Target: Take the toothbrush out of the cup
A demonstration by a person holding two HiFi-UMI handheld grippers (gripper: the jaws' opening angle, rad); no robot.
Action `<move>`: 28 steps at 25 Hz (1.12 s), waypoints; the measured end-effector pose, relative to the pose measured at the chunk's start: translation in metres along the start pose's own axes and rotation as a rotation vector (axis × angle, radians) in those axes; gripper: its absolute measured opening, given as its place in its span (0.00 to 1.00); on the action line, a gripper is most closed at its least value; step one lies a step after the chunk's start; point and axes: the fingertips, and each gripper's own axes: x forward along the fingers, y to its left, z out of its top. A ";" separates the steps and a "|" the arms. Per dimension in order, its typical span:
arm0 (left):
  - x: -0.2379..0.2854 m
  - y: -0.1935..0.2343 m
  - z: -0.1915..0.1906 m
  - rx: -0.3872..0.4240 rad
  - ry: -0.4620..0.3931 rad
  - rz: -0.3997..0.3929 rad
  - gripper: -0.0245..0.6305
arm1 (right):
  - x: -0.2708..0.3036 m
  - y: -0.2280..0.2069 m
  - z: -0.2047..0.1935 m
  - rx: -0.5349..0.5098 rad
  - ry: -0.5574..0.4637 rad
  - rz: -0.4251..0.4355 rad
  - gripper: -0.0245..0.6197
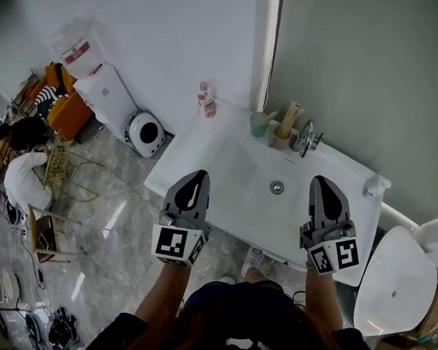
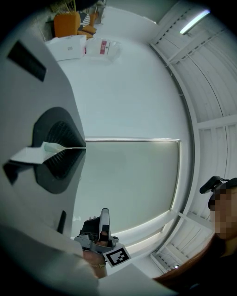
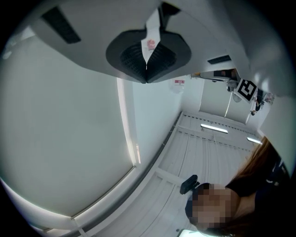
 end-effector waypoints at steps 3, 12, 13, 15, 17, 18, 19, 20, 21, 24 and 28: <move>0.027 -0.001 0.002 -0.001 -0.005 0.011 0.07 | 0.017 -0.025 -0.001 0.008 0.004 0.008 0.06; 0.103 -0.012 -0.001 -0.016 -0.004 0.029 0.07 | 0.049 -0.094 -0.003 0.017 0.015 0.021 0.06; 0.109 -0.014 -0.002 -0.015 -0.001 0.028 0.07 | 0.051 -0.100 -0.006 0.021 0.021 0.025 0.06; 0.121 -0.018 -0.005 -0.017 0.004 0.023 0.07 | 0.057 -0.110 -0.012 0.029 0.031 0.030 0.06; 0.131 -0.022 -0.009 -0.026 0.007 0.012 0.07 | 0.061 -0.116 -0.017 0.040 0.036 0.028 0.06; 0.134 -0.024 -0.011 -0.029 0.011 0.006 0.07 | 0.062 -0.118 -0.019 0.045 0.037 0.026 0.06; 0.137 -0.025 -0.013 -0.030 0.015 0.001 0.07 | 0.063 -0.119 -0.021 0.050 0.040 0.024 0.06; 0.140 -0.026 -0.015 -0.032 0.019 -0.004 0.07 | 0.064 -0.120 -0.023 0.052 0.042 0.023 0.06; 0.143 -0.026 -0.017 -0.035 0.023 -0.009 0.07 | 0.065 -0.121 -0.025 0.054 0.046 0.020 0.06; 0.153 -0.027 -0.018 -0.041 0.026 -0.037 0.07 | 0.068 -0.123 -0.027 0.054 0.053 -0.001 0.06; 0.172 -0.029 -0.019 -0.030 0.025 -0.108 0.07 | 0.069 -0.130 -0.026 0.051 0.050 -0.062 0.06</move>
